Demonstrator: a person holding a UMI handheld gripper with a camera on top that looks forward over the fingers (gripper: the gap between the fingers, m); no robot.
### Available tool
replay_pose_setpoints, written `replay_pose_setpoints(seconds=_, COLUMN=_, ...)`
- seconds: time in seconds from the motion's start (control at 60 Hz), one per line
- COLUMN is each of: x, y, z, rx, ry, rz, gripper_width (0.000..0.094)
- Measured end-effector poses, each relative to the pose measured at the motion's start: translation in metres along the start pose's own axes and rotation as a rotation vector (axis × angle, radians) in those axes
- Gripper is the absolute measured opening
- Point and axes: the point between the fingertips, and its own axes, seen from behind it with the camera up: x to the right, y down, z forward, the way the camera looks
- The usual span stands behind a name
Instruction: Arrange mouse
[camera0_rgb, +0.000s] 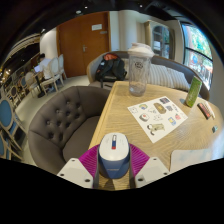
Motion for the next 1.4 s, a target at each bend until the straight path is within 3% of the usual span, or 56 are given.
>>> replay_pose_setpoints(seconds=0.083, x=-0.012, y=-0.015, z=-0.02, rx=0.004, ry=-0.088, rz=-0.035, gripper_width=0.0411)
replay_pose_setpoints(seconds=0.217, x=0.007, y=-0.102, z=-0.102, rx=0.191, ry=-0.146, rz=-0.076, gripper_width=0.0414)
replay_pose_setpoints(seconds=0.333, x=0.089, y=-0.158, z=-0.177, rx=0.344, ry=-0.077, rz=-0.029, gripper_width=0.041)
replay_pose_setpoints(seconds=0.467, x=0.213, y=-0.143, z=-0.21, rx=0.363, ry=0.085, rz=0.031, gripper_width=0.0408)
replay_pose_setpoints(seconds=0.517, x=0.243, y=-0.122, z=-0.207, rx=0.342, ry=0.129, rz=0.082, gripper_width=0.0409)
replay_pose_setpoints(seconds=0.567, x=0.258, y=-0.087, z=-0.195, rx=0.3, ry=0.107, rz=0.126, gripper_width=0.0408)
replay_pose_setpoints(seconds=0.783, x=0.242, y=0.053, z=-0.135, rx=0.058, ry=0.082, rz=0.125, gripper_width=0.0406)
replay_pose_setpoints(seconds=0.883, x=0.256, y=0.086, z=-0.124, rx=-0.008, ry=0.133, rz=0.164, gripper_width=0.0409)
replay_pose_setpoints(seconds=1.033, x=0.26, y=0.093, z=-0.118, rx=0.005, ry=0.167, rz=0.242, gripper_width=0.0422)
replay_pose_setpoints(seconds=1.183, x=0.261, y=0.1, z=-0.118, rx=-0.066, ry=0.236, rz=0.22, gripper_width=0.0563)
replay_pose_setpoints(seconds=1.283, x=0.256, y=0.103, z=-0.138, rx=-0.11, ry=0.313, rz=0.252, gripper_width=0.0836)
replay_pose_setpoints(seconds=1.4, x=0.24, y=0.098, z=-0.173, rx=-0.101, ry=0.398, rz=0.265, gripper_width=0.0852)
